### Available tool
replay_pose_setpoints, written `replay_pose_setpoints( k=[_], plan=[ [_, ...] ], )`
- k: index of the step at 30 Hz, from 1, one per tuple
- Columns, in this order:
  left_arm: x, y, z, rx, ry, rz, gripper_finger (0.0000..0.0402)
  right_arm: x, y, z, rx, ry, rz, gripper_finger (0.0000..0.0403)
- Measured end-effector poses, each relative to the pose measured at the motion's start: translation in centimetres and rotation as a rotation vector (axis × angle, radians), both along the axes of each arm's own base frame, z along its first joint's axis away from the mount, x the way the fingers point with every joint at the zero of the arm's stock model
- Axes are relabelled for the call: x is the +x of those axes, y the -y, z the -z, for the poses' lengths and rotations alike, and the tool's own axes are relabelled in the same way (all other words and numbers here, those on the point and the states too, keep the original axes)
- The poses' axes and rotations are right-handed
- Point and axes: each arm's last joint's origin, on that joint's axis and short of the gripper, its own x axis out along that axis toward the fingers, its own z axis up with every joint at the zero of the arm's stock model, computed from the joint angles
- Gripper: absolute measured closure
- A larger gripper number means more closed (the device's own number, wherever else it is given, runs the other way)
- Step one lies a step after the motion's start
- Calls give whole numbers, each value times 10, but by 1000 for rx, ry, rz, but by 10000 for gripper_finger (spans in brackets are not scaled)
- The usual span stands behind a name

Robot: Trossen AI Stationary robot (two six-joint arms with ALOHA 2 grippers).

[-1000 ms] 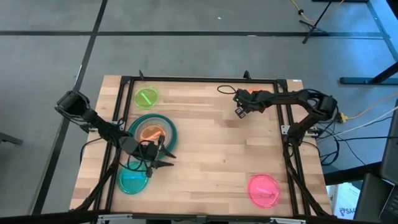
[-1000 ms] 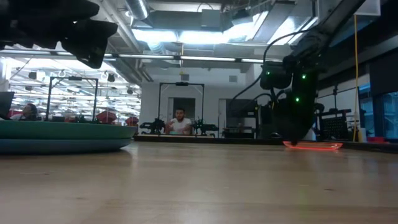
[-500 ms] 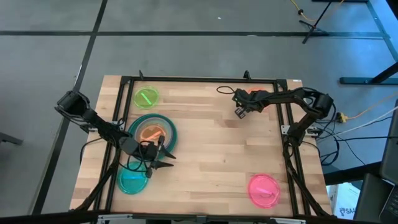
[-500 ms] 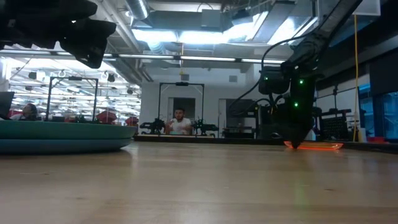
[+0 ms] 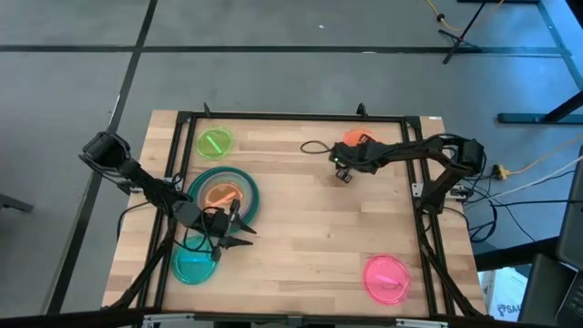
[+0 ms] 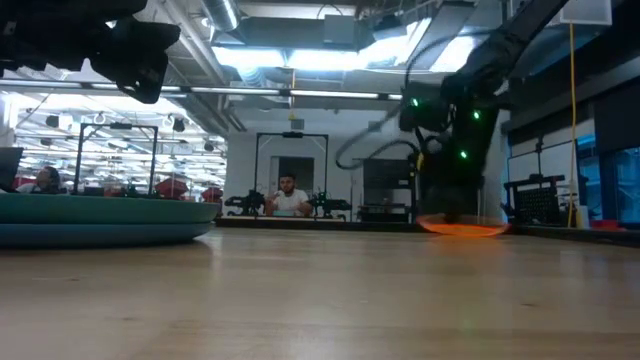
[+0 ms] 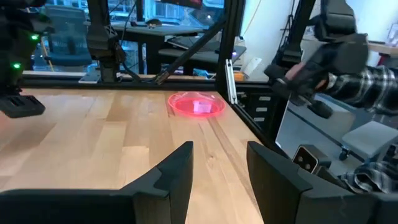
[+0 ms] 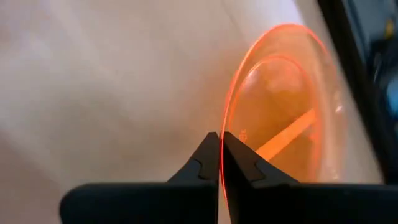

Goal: Stack plastic plates
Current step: Stack the orange plate on top of the orange plate

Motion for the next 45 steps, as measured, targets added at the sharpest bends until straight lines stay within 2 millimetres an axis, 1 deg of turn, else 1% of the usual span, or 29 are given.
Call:
replay_pose_setpoints(
  k=[3,9,12,16,21,27,29,31,33,35,36,38,40,42,45],
  plan=[
    [0,0,0,-3,-4,-1,258,15,-13,-11,-25,4,-115,401],
    [0,0,1,-23,-20,-3,258,43,-47,-33,-80,14,-374,401],
    [0,0,1,-36,-23,-3,258,52,-63,-41,-111,7,-503,402],
    [0,0,2,-46,-33,10,258,62,-82,-46,-147,26,-683,402],
    [1,2,1,-55,-44,34,258,75,-103,-54,-166,146,-863,402],
    [13,10,-7,-22,-115,54,258,89,-125,-61,-204,295,-1097,402],
    [19,14,-13,0,-135,53,258,96,-132,-63,-230,357,-1143,402],
    [23,16,-22,39,-136,56,258,98,-137,-61,-241,378,-1163,402],
    [27,20,-35,67,-127,66,258,104,-143,-59,-266,417,-1182,402],
    [27,23,-48,85,-130,74,258,106,-145,-54,-273,412,-1201,402],
    [26,25,-57,92,-119,80,258,109,-147,-54,-281,437,-1217,402],
    [22,26,-71,127,-109,93,258,113,-148,-50,-268,432,-1233,402],
    [17,26,-85,154,-74,94,258,123,-150,-49,-268,447,-1240,402],
    [10,24,-94,180,-33,69,259,133,-152,-48,-257,455,-1253,402],
    [-2,19,-107,201,28,21,260,153,-156,-49,-241,491,-1286,402]
  ],
)
